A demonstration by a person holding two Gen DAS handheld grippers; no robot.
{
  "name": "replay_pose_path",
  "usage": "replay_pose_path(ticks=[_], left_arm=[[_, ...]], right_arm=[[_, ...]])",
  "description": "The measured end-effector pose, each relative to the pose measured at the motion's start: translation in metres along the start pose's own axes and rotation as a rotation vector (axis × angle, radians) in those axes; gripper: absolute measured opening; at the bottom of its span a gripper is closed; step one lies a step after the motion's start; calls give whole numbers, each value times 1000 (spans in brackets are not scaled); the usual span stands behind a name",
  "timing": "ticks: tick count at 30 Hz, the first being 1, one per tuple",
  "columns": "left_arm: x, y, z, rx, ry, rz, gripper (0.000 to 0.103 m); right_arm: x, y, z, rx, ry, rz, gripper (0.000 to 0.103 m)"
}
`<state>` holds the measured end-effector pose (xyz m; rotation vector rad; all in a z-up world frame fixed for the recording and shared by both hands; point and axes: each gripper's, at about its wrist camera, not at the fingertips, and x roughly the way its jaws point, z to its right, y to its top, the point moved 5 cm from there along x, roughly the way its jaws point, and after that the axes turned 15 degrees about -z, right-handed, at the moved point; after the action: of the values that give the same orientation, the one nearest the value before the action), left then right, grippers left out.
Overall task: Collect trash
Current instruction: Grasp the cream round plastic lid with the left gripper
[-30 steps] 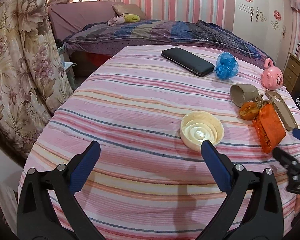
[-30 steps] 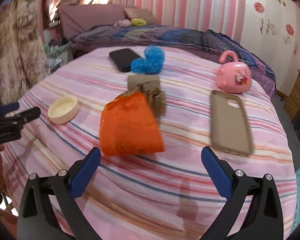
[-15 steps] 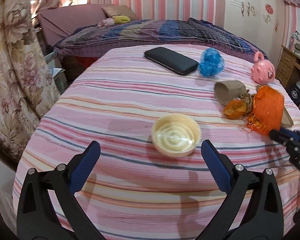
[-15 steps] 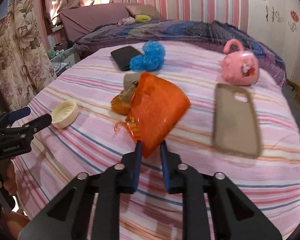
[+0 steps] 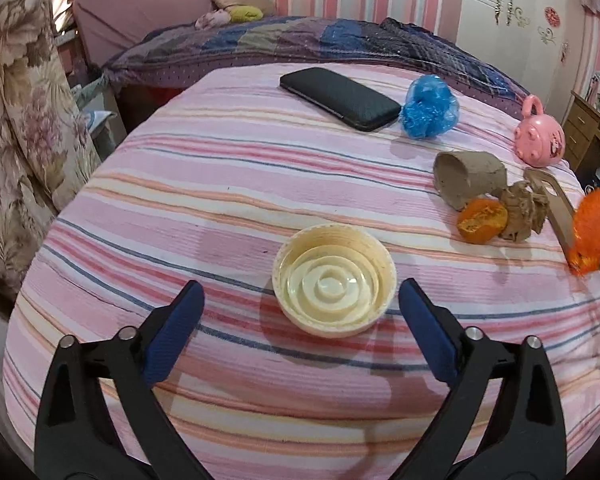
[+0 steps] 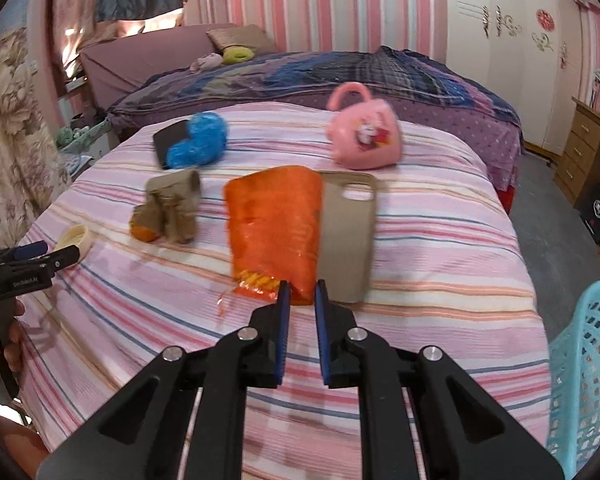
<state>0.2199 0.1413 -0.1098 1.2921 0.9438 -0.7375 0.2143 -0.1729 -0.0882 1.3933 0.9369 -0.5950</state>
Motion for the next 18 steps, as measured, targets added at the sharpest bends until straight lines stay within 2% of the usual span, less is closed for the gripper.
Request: replay_pose_path(ticks=[5, 7, 8, 10, 18], left_arm=[[3, 2, 6, 15, -14, -3, 76], [5, 2, 11, 40, 4, -5, 70], [5, 1, 14, 53, 13, -6, 66], [5, 1, 20, 78, 26, -4, 61], [5, 1, 21, 83, 26, -3, 60]], right_arm=[[0, -2, 21, 31, 3, -9, 15], [1, -3, 28, 55, 21, -10, 29], [2, -4, 30, 60, 25, -8, 47], [3, -4, 31, 69, 36, 1, 60], [13, 8, 31, 121, 83, 20, 61]])
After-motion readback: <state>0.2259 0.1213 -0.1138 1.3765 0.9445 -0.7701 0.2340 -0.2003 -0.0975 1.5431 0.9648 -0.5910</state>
